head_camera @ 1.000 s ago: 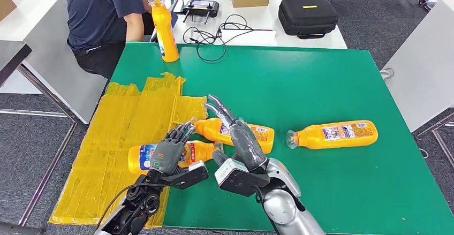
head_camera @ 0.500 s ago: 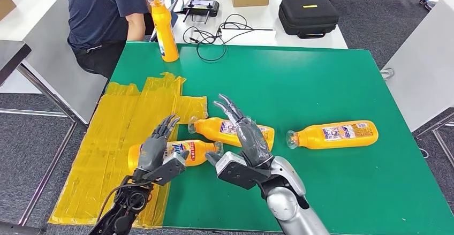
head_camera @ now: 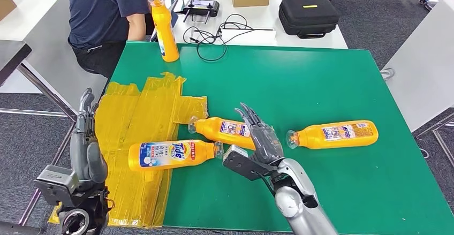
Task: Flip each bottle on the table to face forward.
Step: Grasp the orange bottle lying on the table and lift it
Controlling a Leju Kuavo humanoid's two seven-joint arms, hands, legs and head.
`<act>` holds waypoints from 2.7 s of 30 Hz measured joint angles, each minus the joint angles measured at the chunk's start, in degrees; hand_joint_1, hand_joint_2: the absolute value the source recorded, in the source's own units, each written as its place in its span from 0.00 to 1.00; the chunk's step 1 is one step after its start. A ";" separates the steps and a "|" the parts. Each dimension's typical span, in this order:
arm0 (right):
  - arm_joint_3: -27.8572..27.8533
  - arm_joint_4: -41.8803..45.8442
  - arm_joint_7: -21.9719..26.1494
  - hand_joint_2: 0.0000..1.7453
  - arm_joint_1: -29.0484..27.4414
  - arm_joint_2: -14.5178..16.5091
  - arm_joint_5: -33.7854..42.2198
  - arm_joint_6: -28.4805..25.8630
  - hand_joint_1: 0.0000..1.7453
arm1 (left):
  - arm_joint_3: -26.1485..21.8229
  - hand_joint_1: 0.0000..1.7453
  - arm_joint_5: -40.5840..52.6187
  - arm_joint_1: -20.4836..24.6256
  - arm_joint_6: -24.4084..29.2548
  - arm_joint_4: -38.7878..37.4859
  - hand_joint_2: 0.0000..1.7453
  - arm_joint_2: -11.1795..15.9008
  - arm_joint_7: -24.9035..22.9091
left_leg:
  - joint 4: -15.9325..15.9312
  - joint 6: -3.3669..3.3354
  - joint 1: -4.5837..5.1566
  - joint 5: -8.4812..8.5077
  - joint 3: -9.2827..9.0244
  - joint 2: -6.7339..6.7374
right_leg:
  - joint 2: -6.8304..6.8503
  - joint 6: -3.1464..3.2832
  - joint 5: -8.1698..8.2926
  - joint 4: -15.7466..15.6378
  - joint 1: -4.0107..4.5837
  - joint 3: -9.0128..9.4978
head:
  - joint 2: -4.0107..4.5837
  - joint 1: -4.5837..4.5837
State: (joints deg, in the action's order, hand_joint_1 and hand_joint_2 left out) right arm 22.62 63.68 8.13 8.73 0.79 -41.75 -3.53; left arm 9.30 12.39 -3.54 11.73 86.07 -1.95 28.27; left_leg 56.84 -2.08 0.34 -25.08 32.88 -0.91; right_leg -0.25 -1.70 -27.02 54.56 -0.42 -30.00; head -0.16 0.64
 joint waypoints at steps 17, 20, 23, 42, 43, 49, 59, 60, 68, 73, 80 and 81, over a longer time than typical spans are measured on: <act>-0.01 -0.83 -1.68 1.00 0.04 -0.14 -0.91 -0.29 0.00 | -2.06 0.00 -3.07 -3.29 1.67 8.19 0.00 0.00 3.19 | 0.00 0.00 0.01 0.00 0.00 0.05 | -0.02 0.00 0.00 0.01 0.00 0.01 | 0.00 0.00; 0.01 -1.09 -3.15 1.00 -0.02 -0.27 -2.16 -0.30 0.00 | -3.20 0.00 -4.29 -5.32 2.05 11.58 0.00 -0.02 3.96 | 0.00 0.00 0.00 0.00 0.00 0.02 | -0.01 0.01 -0.01 0.00 0.00 0.00 | 0.01 -0.01; 0.07 -1.11 -5.25 1.00 -0.29 -0.37 -4.40 0.20 0.00 | -4.31 0.00 -4.92 -7.05 1.75 13.71 0.00 -0.07 4.13 | -0.01 0.01 0.00 -0.01 0.00 0.02 | -0.01 0.02 -0.02 0.00 0.00 0.00 | 0.00 -0.01; 1.24 -25.66 -9.57 1.00 11.02 1.67 -8.04 -1.63 0.00 | -6.29 0.00 -12.05 -7.08 -4.74 13.91 0.00 -0.98 3.37 | 0.00 -0.04 0.01 0.04 -0.02 -0.01 | 0.01 -0.01 0.01 0.00 -0.01 0.05 | 0.00 -0.01; 1.31 -26.56 -10.09 1.00 11.10 1.81 -8.37 -2.13 0.00 | -6.23 0.00 -12.27 -6.78 -4.81 13.58 0.00 -0.98 3.41 | 0.00 -0.04 0.01 0.04 -0.02 0.00 | 0.01 -0.01 0.01 0.00 -0.01 0.04 | 0.00 -0.01; 1.56 -29.60 -11.15 1.00 11.92 2.48 -9.20 -3.39 0.00 | -6.02 0.00 -12.61 -5.71 -5.09 12.17 0.00 -0.96 3.53 | 0.00 -0.04 0.00 0.04 -0.05 0.01 | 0.00 -0.01 0.01 0.00 0.00 0.05 | 0.01 -0.01; 1.60 -32.16 -13.09 1.00 12.69 2.91 -12.17 -1.36 1.00 | -5.72 0.00 -14.79 -3.76 -5.17 10.03 0.00 -0.83 4.22 | 0.00 -0.04 0.01 0.04 -0.26 0.02 | -0.01 -0.01 0.01 -0.02 -0.01 0.18 | 0.00 -0.01; 1.60 -32.26 -13.09 1.00 12.71 2.90 -12.27 -1.34 1.00 | -5.72 0.00 -14.93 -3.71 -5.17 9.94 0.00 -0.81 4.23 | 0.00 -0.04 0.01 0.04 -0.27 0.02 | 0.00 -0.01 0.01 -0.02 -0.01 0.19 | 0.00 -0.01; 1.60 -32.30 -13.09 1.00 12.72 2.90 -12.30 -1.34 1.00 | -5.72 0.00 -14.99 -3.70 -5.17 9.91 0.00 -0.81 4.23 | 0.00 -0.04 0.01 0.04 -0.27 0.02 | 0.00 -0.01 0.01 -0.02 -0.01 0.19 | 0.00 -0.01; 1.61 -32.40 -13.04 1.00 12.74 2.88 -12.35 -1.31 1.00 | -5.72 0.00 -15.10 -3.68 -5.17 9.77 0.00 -0.81 4.25 | 0.00 -0.04 0.01 0.04 -0.28 0.02 | 0.00 0.00 0.01 -0.02 -0.01 0.20 | 0.01 -0.01; 1.69 -34.80 -12.19 1.00 15.28 2.70 -12.89 1.63 1.00 | -5.93 0.00 -17.02 -4.26 -4.18 9.47 0.00 -0.07 5.40 | -0.01 0.01 0.00 -0.03 -0.74 0.16 | -0.07 0.02 -0.01 -0.04 0.00 0.48 | 0.01 -0.01; 1.83 -35.70 -12.25 1.00 15.99 2.78 -13.11 2.43 1.00 | -5.99 0.00 -17.28 -4.55 -3.96 9.48 0.00 0.05 5.58 | -0.02 0.05 -0.01 -0.08 -0.90 0.22 | -0.12 0.04 -0.04 -0.04 0.00 0.48 | 0.01 -0.01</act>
State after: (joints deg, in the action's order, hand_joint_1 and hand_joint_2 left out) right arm 24.45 27.98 -4.13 24.72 3.57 -54.86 -1.11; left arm 3.31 -4.89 -8.10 7.77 95.54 -1.89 33.85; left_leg 56.82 -2.02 0.33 -25.16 31.98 -0.70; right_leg -0.36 -1.66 -27.05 54.52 -0.41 -29.52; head -0.15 0.63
